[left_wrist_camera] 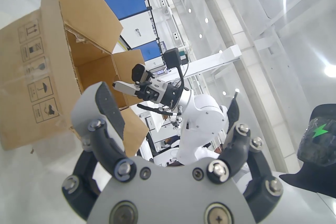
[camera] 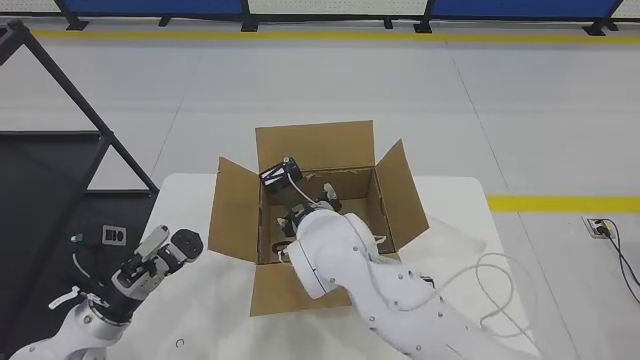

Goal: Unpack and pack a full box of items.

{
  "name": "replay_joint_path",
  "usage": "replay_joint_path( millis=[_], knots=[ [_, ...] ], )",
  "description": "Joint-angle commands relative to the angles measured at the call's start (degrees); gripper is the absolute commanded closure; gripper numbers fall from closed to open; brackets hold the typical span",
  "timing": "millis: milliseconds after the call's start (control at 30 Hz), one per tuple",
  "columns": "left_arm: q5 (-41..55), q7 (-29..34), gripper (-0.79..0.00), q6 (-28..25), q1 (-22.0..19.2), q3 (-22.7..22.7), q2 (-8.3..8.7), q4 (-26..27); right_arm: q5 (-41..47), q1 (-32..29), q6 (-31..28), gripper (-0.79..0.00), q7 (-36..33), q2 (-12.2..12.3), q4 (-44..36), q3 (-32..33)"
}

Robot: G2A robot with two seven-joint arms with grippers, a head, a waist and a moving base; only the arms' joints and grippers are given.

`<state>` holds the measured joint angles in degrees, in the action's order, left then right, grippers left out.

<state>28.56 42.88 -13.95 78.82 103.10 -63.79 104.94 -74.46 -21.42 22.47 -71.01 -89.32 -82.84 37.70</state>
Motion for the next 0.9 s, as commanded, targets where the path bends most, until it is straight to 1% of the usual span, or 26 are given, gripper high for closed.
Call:
replay_joint_path(
  millis=[0, 67, 100, 133, 167, 233, 367, 433, 567, 667, 767, 867],
  knots=[
    [0.8, -1.8, -0.785, 1.3, -0.4, 0.0, -0.03, 0.1, 3.0, -0.1, -1.7, -0.785, 1.5, -0.3, 2.6, 1.2],
    [1.4, -3.2, -0.785, 1.8, -0.4, 0.3, -0.05, 0.0, 6.2, 1.4, -2.0, -0.785, 2.3, -1.1, 7.2, 2.1],
    [2.0, -3.6, -0.785, 2.2, -0.2, 0.4, -0.06, 0.1, 7.4, 2.4, -0.6, -0.785, 2.8, -1.7, 10.3, 2.5],
    [2.7, -4.3, -0.785, 3.0, -0.1, 0.7, -0.06, 0.1, 8.9, 3.4, -0.6, -0.785, 3.1, -2.3, 12.9, 2.2],
    [3.3, -4.6, -0.785, 3.7, 0.0, 0.9, -0.05, 0.3, 11.2, 4.3, -1.8, -0.785, 3.6, -2.9, 15.8, 2.0],
    [4.4, -4.4, -0.785, 4.2, 0.3, 1.5, 0.0, 0.5, 13.6, 6.6, -0.8, -0.785, 4.6, -4.2, 22.6, 1.8],
    [5.0, -4.4, -0.785, 4.4, 0.8, 2.2, 0.05, 0.8, 20.2, 10.0, -3.3, -0.785, 6.9, -7.1, 33.3, 0.8],
    [5.0, -4.4, -0.785, 4.4, 0.8, 2.2, 0.05, 0.8, 22.0, 11.5, -4.0, -0.785, 7.8, -8.4, 38.2, 0.1],
    [5.0, -4.4, -0.785, 4.4, 0.8, 2.2, 0.05, 0.8, 25.2, 13.8, -4.1, -0.785, 10.5, -11.0, 46.6, -0.8],
    [5.0, -4.4, -0.785, 4.4, 0.8, 2.2, 0.05, 0.8, 26.8, 14.7, -3.0, -0.785, 13.2, -12.4, 51.0, -0.8],
    [5.0, -4.4, -0.785, 4.4, 0.8, 2.2, 0.05, 0.8, 29.2, 15.2, -2.8, -0.785, 17.0, -13.6, 55.4, -0.1],
    [5.0, -4.4, -0.785, 4.4, 0.8, 2.2, 0.05, 0.8, 30.5, 15.7, -3.0, -0.785, 19.4, -14.8, 58.7, 0.1]
  ],
)
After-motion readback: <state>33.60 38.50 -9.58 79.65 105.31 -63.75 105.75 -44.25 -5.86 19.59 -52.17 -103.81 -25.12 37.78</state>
